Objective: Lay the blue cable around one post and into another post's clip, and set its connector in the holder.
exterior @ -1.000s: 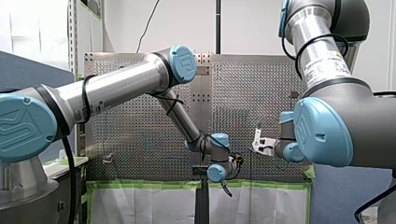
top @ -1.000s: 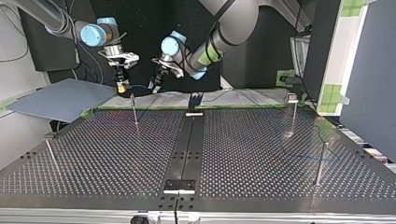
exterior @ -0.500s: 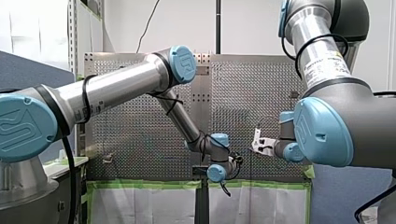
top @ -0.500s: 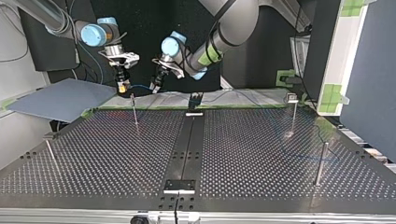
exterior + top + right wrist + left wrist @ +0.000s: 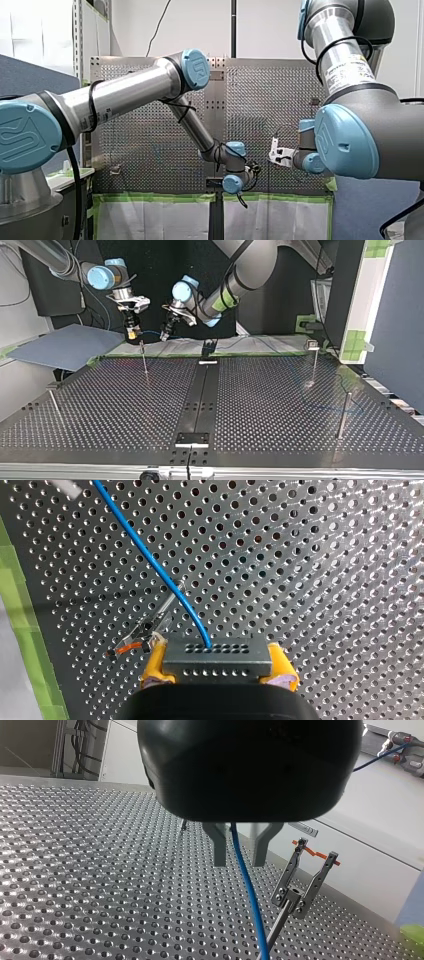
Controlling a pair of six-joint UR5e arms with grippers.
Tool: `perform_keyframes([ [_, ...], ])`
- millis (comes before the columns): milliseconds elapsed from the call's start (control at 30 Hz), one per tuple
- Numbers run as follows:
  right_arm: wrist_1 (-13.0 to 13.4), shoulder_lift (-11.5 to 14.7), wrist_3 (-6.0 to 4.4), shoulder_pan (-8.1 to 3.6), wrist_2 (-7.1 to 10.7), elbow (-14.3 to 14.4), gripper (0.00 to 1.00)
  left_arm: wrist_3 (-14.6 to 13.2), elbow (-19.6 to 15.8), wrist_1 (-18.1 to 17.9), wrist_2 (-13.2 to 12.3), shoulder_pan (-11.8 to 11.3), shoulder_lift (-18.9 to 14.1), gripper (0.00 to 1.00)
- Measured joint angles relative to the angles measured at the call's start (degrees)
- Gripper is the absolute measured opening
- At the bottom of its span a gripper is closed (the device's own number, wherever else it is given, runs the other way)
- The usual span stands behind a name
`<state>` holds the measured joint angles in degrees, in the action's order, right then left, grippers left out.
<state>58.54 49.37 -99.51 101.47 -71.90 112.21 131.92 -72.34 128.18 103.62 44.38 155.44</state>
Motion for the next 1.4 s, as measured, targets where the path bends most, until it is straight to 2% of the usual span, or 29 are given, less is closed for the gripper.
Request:
perform_keyframes([
  [33,0.0,0.0,0.0,0.0,0.0,0.0,0.0,0.0,0.0,0.0,0.0,0.0,0.0,0.02],
  [433,-0.1,-0.1,-0.13,-0.2,-0.17,0.0,0.0,-0.1,0.0,1.4,0.2,0.0,0.0,0.02],
  [600,-0.1,-0.4,0.16,-0.46,-1.35,0.0,0.0,-1.8,0.0,3.2,2.0,0.6,0.0,0.02],
  [767,-0.3,-2.1,1.17,-1.11,-2.52,0.0,0.0,-4.9,0.0,3.9,5.1,1.2,0.0,0.02],
  [1000,-0.8,-3.1,2.94,-1.92,-2.73,0.0,0.0,-9.0,0.0,2.6,9.2,2.3,0.0,0.02],
  [1167,-0.5,-4.1,3.98,-2.11,-2.77,0.0,0.0,-10.1,0.0,0.3,9.9,3.6,0.0,0.02],
  [1400,1.4,-5.2,3.95,-2.72,-2.61,0.0,0.0,-10.5,0.2,-0.6,9.8,4.8,0.0,0.02],
])
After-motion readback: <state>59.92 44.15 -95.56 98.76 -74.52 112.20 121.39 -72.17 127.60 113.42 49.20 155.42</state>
